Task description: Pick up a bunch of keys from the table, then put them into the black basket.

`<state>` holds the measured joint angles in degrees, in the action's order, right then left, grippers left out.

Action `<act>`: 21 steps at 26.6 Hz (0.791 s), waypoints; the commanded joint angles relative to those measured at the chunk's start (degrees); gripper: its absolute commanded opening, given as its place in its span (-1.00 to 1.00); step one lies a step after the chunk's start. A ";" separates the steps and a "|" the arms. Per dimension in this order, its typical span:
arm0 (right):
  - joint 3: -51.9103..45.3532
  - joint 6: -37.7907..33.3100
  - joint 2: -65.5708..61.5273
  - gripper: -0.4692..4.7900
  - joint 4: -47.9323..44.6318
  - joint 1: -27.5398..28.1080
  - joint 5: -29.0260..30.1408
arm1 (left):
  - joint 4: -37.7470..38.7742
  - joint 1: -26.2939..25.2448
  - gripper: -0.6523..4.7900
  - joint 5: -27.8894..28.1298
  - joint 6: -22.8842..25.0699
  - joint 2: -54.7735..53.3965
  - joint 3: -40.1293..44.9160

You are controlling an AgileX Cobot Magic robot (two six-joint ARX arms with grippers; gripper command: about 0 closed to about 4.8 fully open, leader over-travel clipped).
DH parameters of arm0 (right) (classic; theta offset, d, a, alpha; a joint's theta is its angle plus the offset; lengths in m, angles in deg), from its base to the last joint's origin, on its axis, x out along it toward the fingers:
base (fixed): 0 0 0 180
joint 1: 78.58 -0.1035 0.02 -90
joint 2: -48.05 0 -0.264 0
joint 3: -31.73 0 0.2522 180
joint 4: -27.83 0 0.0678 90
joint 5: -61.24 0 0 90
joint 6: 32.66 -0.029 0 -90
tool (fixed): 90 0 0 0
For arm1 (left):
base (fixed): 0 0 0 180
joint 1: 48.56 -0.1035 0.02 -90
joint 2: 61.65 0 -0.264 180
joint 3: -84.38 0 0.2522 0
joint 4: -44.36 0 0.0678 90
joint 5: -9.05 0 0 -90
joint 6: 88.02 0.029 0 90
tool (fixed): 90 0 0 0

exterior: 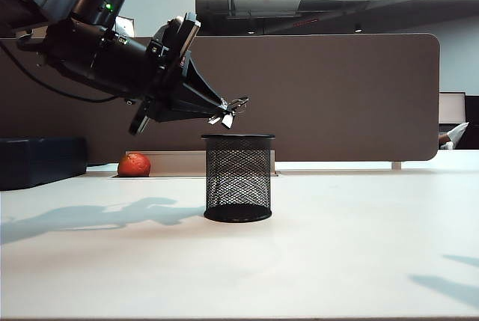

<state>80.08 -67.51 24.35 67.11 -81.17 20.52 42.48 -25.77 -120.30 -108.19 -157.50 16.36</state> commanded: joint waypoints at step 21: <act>0.24 2.43 0.09 0.89 -0.81 -0.07 -0.48 | -8.33 0.04 -0.43 -1.14 2.38 0.28 -0.15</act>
<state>80.08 -66.72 24.35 67.09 -81.15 20.45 38.04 -25.69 -119.87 -106.02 -157.50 16.36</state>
